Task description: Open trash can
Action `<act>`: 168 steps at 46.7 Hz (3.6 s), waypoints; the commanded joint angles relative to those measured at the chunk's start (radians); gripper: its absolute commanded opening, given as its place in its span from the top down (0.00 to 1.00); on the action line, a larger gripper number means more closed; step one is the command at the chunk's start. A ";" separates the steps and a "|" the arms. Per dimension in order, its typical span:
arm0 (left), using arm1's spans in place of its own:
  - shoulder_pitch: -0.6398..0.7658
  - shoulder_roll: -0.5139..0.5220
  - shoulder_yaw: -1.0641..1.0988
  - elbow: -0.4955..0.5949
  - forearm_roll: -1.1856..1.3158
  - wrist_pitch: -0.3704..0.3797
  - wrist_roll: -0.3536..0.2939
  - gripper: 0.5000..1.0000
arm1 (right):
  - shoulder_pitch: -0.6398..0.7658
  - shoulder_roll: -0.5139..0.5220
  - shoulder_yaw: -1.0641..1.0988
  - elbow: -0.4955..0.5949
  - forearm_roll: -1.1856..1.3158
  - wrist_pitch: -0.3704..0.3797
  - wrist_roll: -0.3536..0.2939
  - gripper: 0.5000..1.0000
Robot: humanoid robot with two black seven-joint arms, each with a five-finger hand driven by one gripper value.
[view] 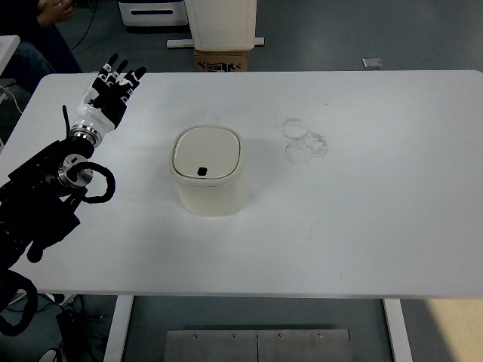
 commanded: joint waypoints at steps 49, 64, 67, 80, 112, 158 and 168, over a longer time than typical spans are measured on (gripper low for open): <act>-0.032 0.193 0.026 -0.412 -0.008 0.069 0.274 0.00 | 0.000 0.000 0.000 0.000 0.000 0.000 0.000 0.02; -0.250 0.394 0.287 -0.627 -0.008 0.059 0.330 0.00 | 0.000 0.000 0.000 0.000 0.000 0.000 0.000 0.02; -0.287 0.433 0.324 -0.656 -0.006 0.040 0.331 0.00 | 0.000 0.000 0.000 0.000 0.000 0.000 0.000 0.02; -0.462 0.500 0.554 -0.742 0.001 -0.020 0.377 0.00 | 0.000 0.000 0.000 0.000 0.000 0.000 0.000 0.02; -0.815 0.511 0.827 -0.928 0.268 -0.341 0.597 0.00 | 0.000 0.000 0.000 0.000 0.000 0.000 0.000 0.02; -0.864 0.537 0.937 -1.164 0.475 -0.341 0.601 0.00 | 0.000 0.000 0.000 0.000 0.000 0.000 0.000 0.01; -0.833 0.537 0.959 -1.166 0.498 -0.341 0.601 0.00 | 0.000 0.000 0.000 0.000 0.000 0.000 0.000 0.02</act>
